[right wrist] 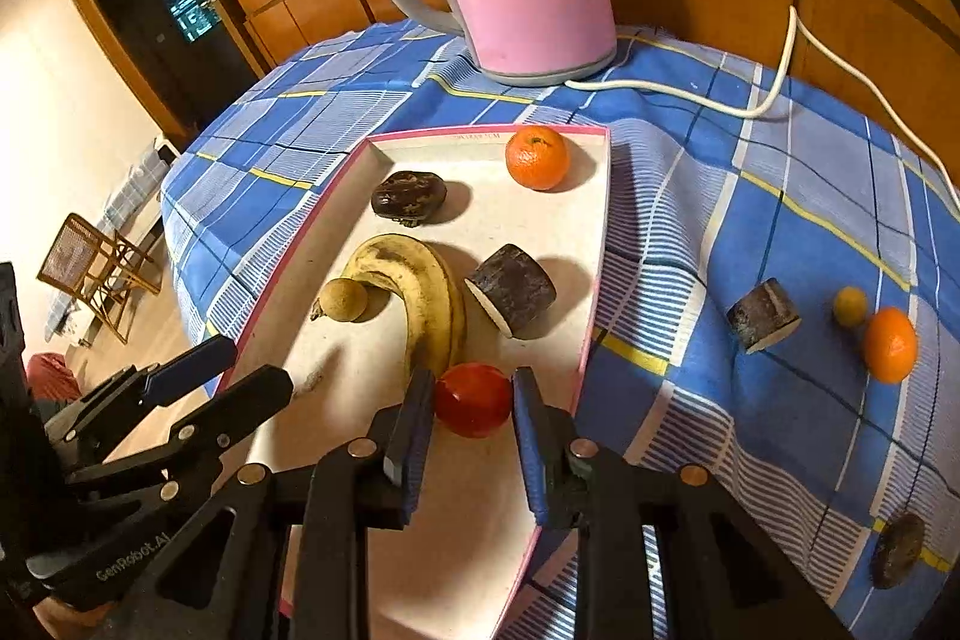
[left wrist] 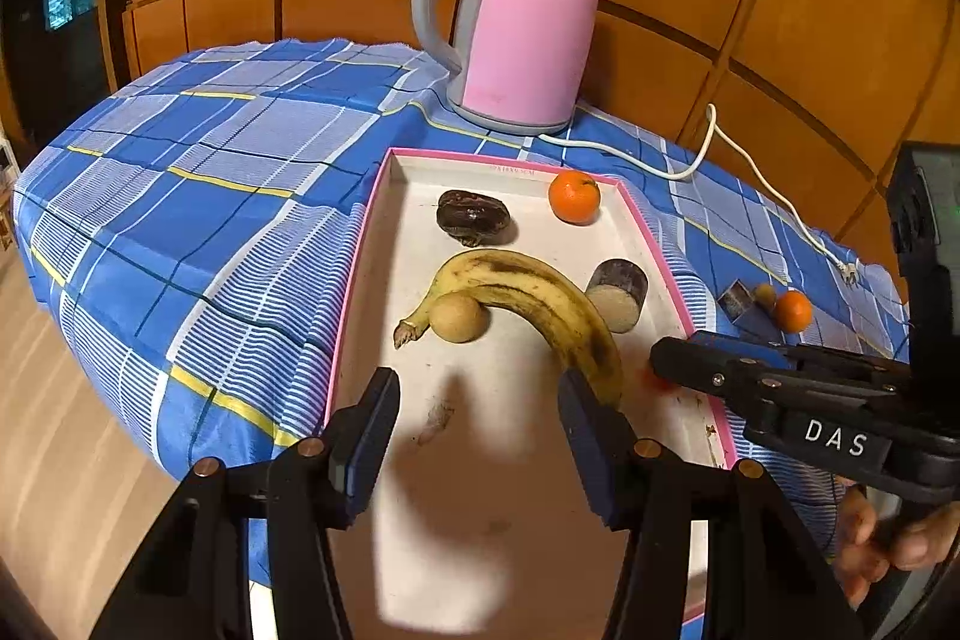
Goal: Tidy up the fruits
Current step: 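Carry the cherry tomato into the tray with the right tool and release, then reach the left tool to the dark cut wooden piece and grasp it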
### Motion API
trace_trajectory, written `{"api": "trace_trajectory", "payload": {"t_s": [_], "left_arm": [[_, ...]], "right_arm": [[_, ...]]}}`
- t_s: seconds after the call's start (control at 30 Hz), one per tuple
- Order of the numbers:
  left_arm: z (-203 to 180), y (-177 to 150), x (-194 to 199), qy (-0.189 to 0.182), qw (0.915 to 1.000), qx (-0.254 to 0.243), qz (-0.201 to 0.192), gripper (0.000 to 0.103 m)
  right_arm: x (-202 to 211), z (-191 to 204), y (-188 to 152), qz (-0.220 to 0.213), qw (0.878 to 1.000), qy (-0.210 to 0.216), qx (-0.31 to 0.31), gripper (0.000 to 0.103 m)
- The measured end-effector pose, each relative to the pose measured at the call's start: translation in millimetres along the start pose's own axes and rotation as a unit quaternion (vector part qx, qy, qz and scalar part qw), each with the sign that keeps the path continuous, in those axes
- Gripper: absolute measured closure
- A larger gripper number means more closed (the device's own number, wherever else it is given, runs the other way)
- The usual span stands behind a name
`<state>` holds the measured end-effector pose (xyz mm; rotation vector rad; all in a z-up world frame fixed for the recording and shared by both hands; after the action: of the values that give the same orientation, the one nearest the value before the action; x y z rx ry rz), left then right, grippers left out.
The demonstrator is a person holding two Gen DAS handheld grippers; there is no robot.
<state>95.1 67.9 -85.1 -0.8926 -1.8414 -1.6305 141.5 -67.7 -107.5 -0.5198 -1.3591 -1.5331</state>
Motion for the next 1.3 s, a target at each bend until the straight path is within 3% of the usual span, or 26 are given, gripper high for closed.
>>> {"api": "trace_trajectory", "payload": {"t_s": [0.33,0.93,1.07,1.17,1.3], "left_arm": [[-12,1,2,-0.011,0.9999,-0.012,-0.004,0.047],[-42,-5,1,-0.025,0.9986,-0.046,0.002,0.047],[-52,-4,1,-0.028,0.9978,-0.061,0.006,0.047],[-61,-3,5,-0.036,0.9967,-0.073,0.0,0.047],[-71,-4,4,-0.048,0.9954,-0.083,0.004,0.047]], "right_arm": [[15,-14,-5,-0.019,0.999,-0.006,-0.035,0.071],[59,-72,-48,-0.044,0.992,-0.039,-0.116,0.071],[57,-83,-37,-0.047,0.989,-0.063,-0.122,0.071],[65,-86,-32,-0.057,0.989,-0.053,-0.126,0.071],[74,-97,-53,-0.056,0.987,-0.064,-0.137,0.071]]}}
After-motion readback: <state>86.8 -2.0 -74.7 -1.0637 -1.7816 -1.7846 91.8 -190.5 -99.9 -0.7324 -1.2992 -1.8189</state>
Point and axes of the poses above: each gripper's, at about its wrist camera, not at the fingertips, and x roughly against the way its jaws point, z to its left, y to its top, the point moved 6 cm from there along -x, roughly the way its jaws point, and after that the axes turned 4 degrees about -x, right-handed, at the moved point
